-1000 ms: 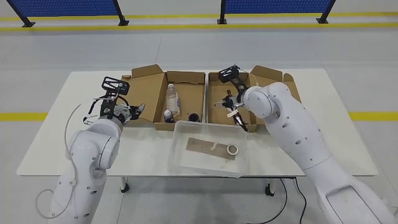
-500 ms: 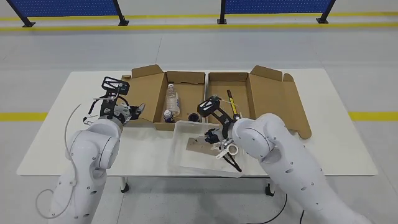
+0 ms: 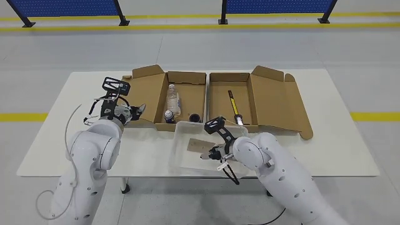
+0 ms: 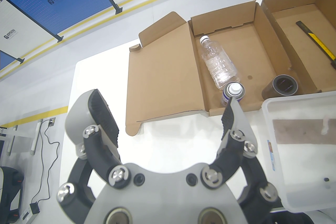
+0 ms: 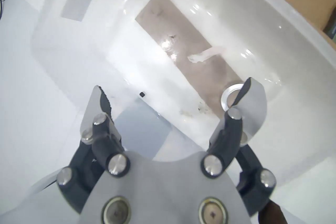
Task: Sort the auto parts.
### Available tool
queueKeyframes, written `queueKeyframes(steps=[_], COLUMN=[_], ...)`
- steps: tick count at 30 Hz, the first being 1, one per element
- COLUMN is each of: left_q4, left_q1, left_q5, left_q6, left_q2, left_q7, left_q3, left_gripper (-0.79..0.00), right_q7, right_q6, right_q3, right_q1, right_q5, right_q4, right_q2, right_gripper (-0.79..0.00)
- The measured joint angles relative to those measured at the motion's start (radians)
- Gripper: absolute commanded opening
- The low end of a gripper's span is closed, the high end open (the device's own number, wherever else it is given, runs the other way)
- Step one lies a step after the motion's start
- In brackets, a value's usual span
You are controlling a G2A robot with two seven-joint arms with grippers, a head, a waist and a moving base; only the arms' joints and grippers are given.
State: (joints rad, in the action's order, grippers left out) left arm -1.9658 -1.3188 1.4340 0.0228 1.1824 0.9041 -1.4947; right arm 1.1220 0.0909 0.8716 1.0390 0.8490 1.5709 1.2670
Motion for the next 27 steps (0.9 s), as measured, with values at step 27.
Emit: queueKeyframes(steps=[27], left_q4=[0.0], left_q1=[0.0], left_q5=[0.0], left_q6=[0.0], left_q2=[0.0], left_q7=[0.0], left_q3=[0.0], left_gripper=[0.0], right_q7=[-0.033], right_q6=[-0.032], right_q3=[-0.009], right_q1=[0.0], right_q5=[-0.066], right_q4=[-0.134], right_q2=[0.013], right_gripper=[0.0])
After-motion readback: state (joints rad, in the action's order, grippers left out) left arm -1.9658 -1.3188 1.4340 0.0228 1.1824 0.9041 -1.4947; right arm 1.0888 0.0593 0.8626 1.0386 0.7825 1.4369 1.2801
